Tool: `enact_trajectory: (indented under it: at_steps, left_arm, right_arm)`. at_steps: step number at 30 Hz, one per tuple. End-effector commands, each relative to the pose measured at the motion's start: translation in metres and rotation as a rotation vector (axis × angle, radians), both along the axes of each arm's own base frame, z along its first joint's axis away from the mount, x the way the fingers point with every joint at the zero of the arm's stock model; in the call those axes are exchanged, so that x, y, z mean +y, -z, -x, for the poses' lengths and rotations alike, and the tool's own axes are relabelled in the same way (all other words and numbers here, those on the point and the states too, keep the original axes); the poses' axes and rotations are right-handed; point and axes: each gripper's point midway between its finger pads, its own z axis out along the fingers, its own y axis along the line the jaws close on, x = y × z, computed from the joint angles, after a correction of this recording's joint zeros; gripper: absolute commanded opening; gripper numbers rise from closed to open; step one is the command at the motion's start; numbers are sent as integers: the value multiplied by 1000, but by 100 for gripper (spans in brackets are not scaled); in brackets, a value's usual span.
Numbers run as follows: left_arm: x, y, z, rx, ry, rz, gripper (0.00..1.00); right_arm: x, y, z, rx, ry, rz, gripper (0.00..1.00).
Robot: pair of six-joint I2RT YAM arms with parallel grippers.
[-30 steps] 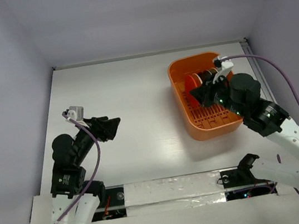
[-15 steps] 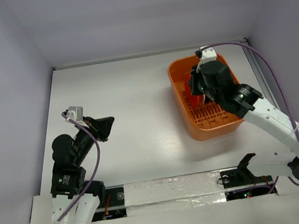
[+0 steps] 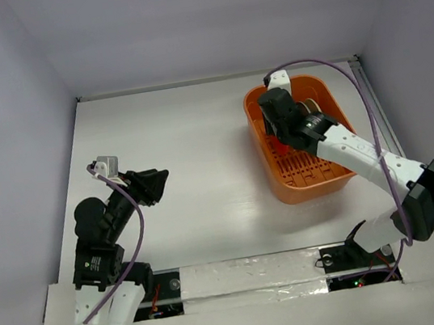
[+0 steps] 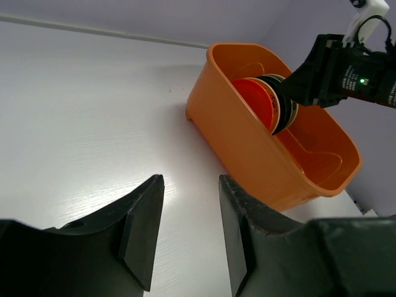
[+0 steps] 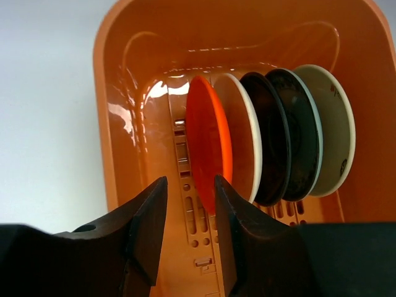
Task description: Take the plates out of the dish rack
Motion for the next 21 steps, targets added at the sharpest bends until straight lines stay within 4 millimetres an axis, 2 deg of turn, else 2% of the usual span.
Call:
enact_trajectory:
  at_steps: [1,5,11,16,21]
  left_arm:
    - [-1,-11,1,-44,5,14,39]
    - [-1,-11,0,-43,5,14,43]
    - [-2,-10,0,-39,8,14,44]
    - [-2,-10,0,-38,8,14,45]
    - [0,-9,-2,-37,0,12,45]
  right_arm:
    - [-15,-15,-15,-42,72,39,42]
    - [-22,-8,-26,-33,84,42,41]
    - [-31,14,-37,13,108,86,40]
    - [-30,26,-42,34,98,91,40]
    - [-31,36,-48,55,105,108,35]
